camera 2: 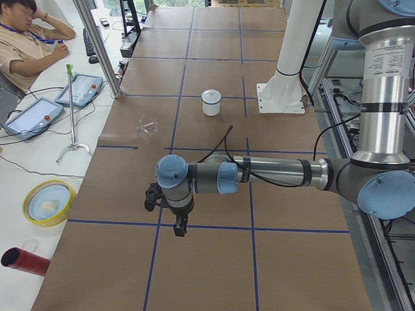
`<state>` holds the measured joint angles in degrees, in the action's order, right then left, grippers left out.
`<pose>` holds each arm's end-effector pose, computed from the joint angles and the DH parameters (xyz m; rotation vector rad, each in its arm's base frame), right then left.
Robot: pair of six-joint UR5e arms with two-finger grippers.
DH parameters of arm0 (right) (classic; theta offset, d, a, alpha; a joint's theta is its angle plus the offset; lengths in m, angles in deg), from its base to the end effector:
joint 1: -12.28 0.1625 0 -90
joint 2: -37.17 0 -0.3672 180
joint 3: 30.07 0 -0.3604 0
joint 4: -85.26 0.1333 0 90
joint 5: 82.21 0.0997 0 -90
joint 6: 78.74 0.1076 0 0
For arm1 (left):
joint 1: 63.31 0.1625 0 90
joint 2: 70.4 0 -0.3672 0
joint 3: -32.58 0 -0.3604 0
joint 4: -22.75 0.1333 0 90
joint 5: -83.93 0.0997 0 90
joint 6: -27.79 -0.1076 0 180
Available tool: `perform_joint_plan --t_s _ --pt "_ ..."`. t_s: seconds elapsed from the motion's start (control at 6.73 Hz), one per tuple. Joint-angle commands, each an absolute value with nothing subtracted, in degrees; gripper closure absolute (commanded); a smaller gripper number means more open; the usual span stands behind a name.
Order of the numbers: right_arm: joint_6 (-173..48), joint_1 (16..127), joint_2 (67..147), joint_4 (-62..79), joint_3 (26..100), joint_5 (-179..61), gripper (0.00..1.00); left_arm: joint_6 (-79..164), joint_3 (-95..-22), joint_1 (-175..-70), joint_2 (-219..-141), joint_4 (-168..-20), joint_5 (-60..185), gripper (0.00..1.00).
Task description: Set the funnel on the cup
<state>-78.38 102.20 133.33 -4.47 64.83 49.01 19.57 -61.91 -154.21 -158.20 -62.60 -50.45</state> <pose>0.0618 -0.4193 0.6182 -0.0193 -0.7193 0.0109 -0.0650 -0.4415 0.5960 0.0226 0.7755 0.1053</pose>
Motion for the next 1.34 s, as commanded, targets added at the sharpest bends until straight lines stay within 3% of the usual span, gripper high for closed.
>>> perform_joint_plan --t_s 0.0,0.45,0.89,1.19 --pt "-78.38 102.19 133.33 -4.47 64.86 49.01 0.00 19.53 -62.07 -154.19 -158.20 -62.51 -50.46 0.00" --pt "-78.38 102.19 133.33 -4.47 64.86 49.01 0.00 19.62 -66.18 -152.19 -161.07 -62.60 -50.46 0.00" --pt "-78.38 102.19 133.33 -4.47 64.86 49.01 0.00 19.53 -66.39 -148.92 -174.67 -64.69 -50.01 0.00" --pt "-78.38 102.19 133.33 -4.47 64.86 49.01 0.00 25.79 -68.81 -145.17 -179.37 -76.14 -50.02 0.00"
